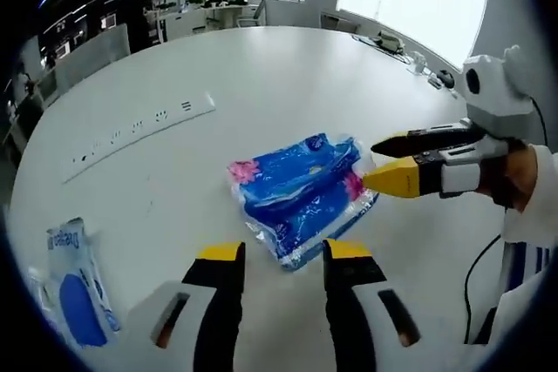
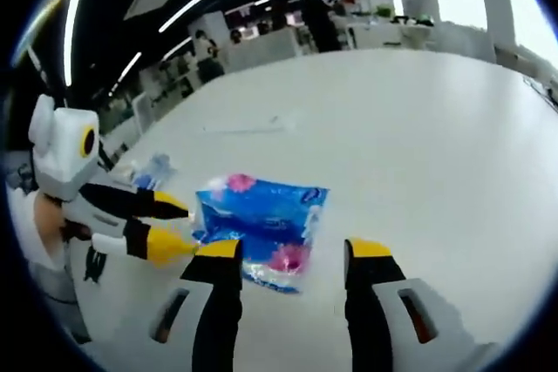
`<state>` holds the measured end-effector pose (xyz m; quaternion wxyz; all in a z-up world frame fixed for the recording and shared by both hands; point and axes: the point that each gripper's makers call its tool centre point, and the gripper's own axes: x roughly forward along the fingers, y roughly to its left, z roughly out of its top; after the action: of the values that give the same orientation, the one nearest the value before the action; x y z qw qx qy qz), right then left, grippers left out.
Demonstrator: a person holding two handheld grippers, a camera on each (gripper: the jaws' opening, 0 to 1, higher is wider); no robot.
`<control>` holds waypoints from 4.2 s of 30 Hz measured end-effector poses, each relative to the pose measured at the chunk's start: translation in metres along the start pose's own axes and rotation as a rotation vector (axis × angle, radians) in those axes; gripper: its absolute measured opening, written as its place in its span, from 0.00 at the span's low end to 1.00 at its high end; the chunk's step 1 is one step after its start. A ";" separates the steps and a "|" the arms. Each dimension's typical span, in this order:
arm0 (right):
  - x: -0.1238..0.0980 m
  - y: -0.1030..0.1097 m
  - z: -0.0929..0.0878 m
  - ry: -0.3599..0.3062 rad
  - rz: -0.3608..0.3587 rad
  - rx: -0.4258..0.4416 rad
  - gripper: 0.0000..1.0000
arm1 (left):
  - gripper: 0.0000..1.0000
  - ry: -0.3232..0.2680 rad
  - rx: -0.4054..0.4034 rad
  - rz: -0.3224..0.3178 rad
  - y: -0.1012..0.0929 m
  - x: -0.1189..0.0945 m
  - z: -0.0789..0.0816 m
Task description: Arrange the tabletop items into an orderly group along one side of the table until the central work area is clear of visible clutter.
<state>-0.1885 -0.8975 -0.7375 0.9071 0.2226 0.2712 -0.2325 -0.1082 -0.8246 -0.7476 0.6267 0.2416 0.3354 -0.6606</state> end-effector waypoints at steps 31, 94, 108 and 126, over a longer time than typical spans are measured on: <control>-0.116 0.057 0.010 -0.102 0.077 0.068 0.79 | 0.78 -0.283 -0.088 0.063 0.021 -0.165 -0.001; -0.150 0.068 -0.048 -0.035 0.082 0.082 0.68 | 0.64 -0.156 -0.440 0.412 0.076 -0.209 -0.156; -0.150 0.063 -0.053 -0.015 0.081 0.091 0.67 | 0.54 -0.028 -0.471 0.414 0.088 -0.183 -0.209; -0.146 0.069 -0.057 0.004 0.083 0.059 0.64 | 0.17 0.049 -0.318 0.391 0.088 -0.175 -0.215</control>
<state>-0.2821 -0.7686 -0.6750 0.9084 0.2608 0.2568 -0.2021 -0.0258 -0.5468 -0.7724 0.7644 0.2161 0.3971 -0.4597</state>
